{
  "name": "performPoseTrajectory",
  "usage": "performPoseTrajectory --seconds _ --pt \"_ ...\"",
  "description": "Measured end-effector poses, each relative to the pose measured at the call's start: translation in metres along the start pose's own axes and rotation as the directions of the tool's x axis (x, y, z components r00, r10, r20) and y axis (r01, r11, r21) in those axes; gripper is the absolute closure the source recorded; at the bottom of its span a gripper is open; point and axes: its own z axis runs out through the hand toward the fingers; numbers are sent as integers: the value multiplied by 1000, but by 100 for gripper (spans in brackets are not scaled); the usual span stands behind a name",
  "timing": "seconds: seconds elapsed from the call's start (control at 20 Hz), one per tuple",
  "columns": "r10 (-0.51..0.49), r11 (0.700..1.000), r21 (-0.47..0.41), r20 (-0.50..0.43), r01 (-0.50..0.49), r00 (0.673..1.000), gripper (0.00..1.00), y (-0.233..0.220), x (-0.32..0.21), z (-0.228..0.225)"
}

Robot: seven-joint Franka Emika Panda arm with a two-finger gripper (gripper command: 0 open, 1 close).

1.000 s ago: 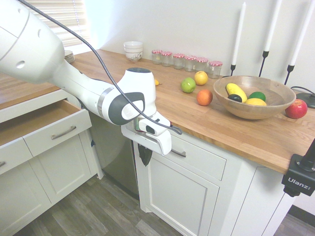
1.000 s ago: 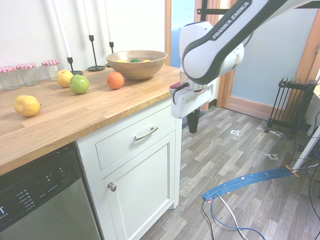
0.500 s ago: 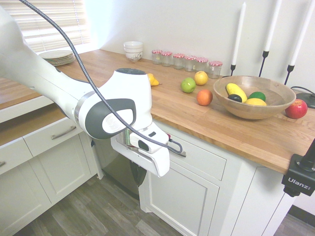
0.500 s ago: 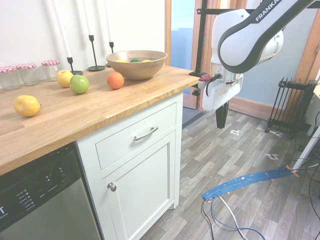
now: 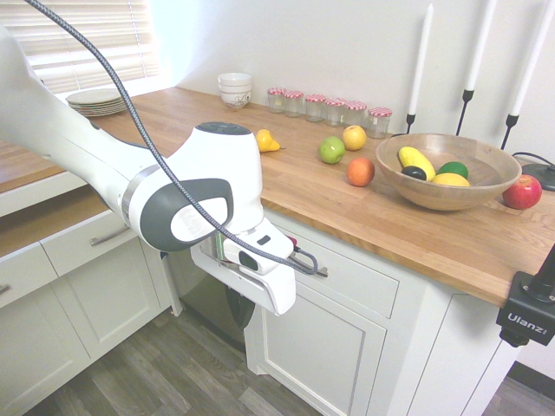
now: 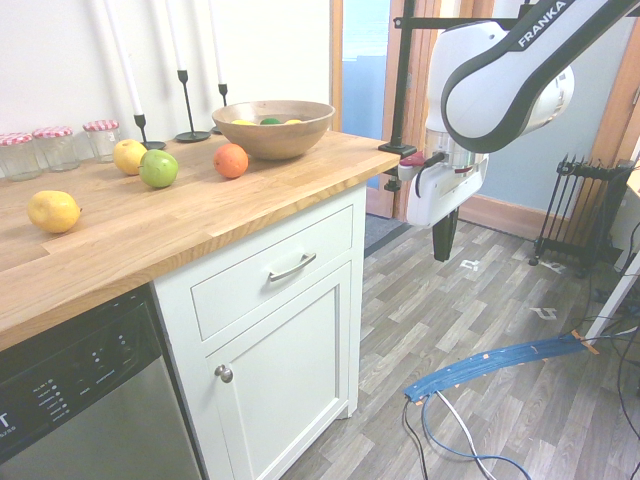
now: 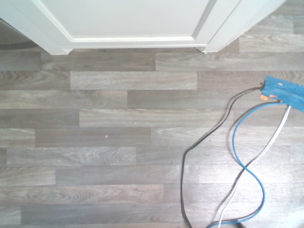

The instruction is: Close the drawer

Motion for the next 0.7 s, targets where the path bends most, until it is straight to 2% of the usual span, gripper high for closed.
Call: performPoseTrajectory --seconds 0.7 --pt "-8 1000 25 -10 9 1000 0 -11 -5 7"
